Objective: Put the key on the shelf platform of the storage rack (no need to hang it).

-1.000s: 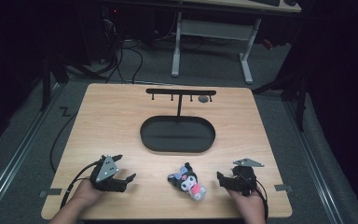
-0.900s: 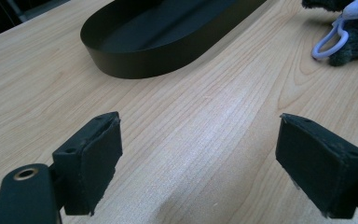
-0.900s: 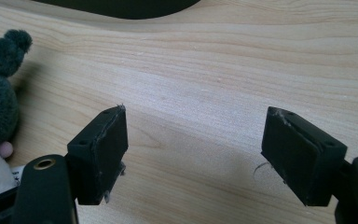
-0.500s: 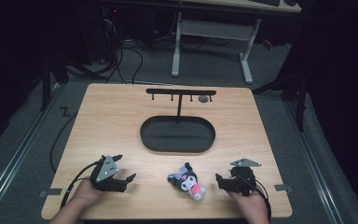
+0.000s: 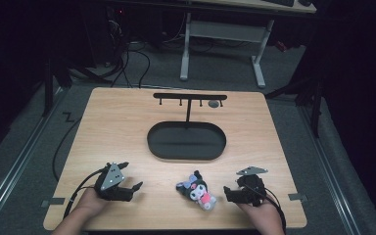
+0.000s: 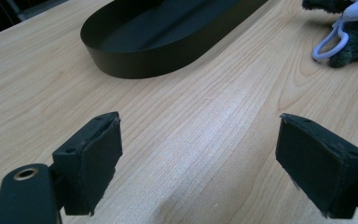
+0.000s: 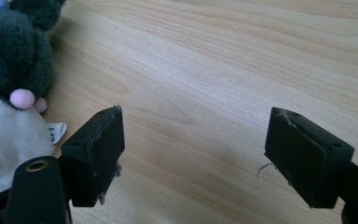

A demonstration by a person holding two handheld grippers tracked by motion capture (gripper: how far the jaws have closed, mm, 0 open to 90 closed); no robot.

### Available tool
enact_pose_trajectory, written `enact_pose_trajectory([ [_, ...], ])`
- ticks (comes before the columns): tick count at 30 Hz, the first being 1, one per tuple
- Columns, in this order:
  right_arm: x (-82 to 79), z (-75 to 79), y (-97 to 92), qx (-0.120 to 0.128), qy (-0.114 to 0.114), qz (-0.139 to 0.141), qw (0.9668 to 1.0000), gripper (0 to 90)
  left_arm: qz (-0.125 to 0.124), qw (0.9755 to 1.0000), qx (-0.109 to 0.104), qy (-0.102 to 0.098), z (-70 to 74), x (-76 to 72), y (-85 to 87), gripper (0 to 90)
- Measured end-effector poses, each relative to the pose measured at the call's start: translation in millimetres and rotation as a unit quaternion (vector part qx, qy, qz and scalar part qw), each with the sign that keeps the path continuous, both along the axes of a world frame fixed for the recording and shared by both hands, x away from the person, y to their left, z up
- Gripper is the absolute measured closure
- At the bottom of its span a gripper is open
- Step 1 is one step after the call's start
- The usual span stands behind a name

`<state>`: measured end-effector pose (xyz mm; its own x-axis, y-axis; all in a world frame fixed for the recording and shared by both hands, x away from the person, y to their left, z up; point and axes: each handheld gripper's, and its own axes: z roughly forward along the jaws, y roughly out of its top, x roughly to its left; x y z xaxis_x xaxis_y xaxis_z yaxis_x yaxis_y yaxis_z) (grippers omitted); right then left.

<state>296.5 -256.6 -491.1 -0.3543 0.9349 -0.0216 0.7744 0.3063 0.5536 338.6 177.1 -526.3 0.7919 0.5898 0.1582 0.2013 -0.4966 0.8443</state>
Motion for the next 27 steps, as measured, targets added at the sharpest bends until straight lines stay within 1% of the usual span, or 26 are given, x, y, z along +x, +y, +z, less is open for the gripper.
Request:
enact_pose_trajectory([
  [3, 1.0, 2.2, 2.0, -0.007, 0.007, 0.009, 0.9999, 19.6, 0.0, 1.0, 0.0, -0.001, 0.0, -0.1, 0.0, 15.4],
  [8, 2.9, 4.7, 4.2, -0.025, 0.029, 0.02, 0.9991, 18.9, 0.0, 1.0, -0.001, 0.0, 0.0, 0.0, 0.1, 15.4],
  [13, 3.6, 2.3, 4.7, -0.029, 0.054, 0.024, 0.9978, 18.5, -0.001, 1.0, -0.001, 0.0, 0.0, 0.0, 0.1, 15.4],
  [15, 3.6, 1.0, 4.4, -0.03, 0.06, 0.024, 0.9974, 18.5, -0.001, 1.0, -0.001, -0.001, 0.0, -0.1, 0.0, 15.4],
  [19, 3.7, 0.1, 3.9, -0.04, 0.072, 0.03, 0.9962, 18.5, -0.001, 1.0, -0.001, -0.001, 0.0, -0.1, 0.0, 15.4],
  [23, 4.7, 1.3, 3.9, -0.054, 0.092, 0.04, 0.9935, 17.6, -0.001, 1.0, 0.0, -0.001, -0.1, -0.3, -0.2, 15.4],
  [25, 5.1, 2.1, 4.3, -0.059, 0.097, 0.043, 0.9926, 17.3, -0.001, 1.0, 0.0, -0.001, 0.0, -0.3, -0.2, 15.4],
  [27, 5.2, 3.3, 5.2, -0.064, 0.098, 0.045, 0.9922, 16.7, -0.001, 1.0, -0.001, -0.001, 0.0, -0.1, 0.0, 15.4],
])
